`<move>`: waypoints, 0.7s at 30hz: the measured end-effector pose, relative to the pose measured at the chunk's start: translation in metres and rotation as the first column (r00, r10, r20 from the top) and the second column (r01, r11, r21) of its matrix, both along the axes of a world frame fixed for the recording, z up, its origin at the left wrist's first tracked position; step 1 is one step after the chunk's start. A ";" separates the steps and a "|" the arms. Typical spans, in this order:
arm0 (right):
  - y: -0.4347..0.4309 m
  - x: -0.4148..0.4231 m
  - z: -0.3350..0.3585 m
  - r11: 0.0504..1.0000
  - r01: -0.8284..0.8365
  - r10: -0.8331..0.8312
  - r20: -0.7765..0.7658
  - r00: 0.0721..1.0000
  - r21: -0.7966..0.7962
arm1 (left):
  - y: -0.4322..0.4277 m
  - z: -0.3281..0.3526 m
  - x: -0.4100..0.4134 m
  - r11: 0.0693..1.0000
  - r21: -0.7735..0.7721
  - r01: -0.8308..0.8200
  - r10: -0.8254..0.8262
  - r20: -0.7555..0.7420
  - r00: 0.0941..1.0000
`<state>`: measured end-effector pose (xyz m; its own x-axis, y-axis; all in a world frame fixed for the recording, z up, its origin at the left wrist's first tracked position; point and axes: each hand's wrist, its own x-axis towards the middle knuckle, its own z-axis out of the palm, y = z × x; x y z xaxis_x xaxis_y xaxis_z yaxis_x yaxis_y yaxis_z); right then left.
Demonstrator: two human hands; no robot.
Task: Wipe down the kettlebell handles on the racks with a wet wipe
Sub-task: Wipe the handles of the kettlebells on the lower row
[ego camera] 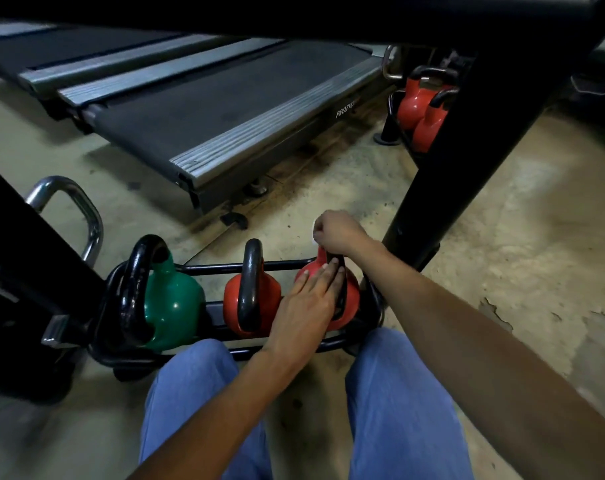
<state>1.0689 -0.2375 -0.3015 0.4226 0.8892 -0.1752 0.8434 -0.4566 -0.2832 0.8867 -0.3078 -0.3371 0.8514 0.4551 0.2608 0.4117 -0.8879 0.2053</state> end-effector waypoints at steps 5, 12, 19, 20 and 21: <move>0.026 -0.015 0.027 0.772 -0.332 0.545 0.295 0.785 -0.542 | 0.004 -0.004 0.002 1.000 -0.004 0.030 -0.030 0.012 0.999; 0.027 -0.017 0.025 0.786 -0.344 0.577 0.413 0.705 -0.513 | 0.005 -0.005 0.002 1.000 -0.002 0.022 -0.022 -0.038 0.999; -0.020 0.013 -0.013 0.900 0.350 -0.319 -0.153 0.935 0.261 | 0.001 0.001 -0.001 1.000 0.005 -0.014 0.014 -0.002 1.000; -0.038 0.005 -0.022 0.818 0.468 -0.372 -0.314 0.874 0.333 | 0.001 0.001 0.000 1.000 0.003 -0.014 0.014 -0.001 1.000; -0.057 -0.008 -0.026 0.737 0.581 -0.374 -0.508 0.776 0.346 | 0.001 0.001 0.000 1.000 0.003 -0.014 0.014 0.002 1.000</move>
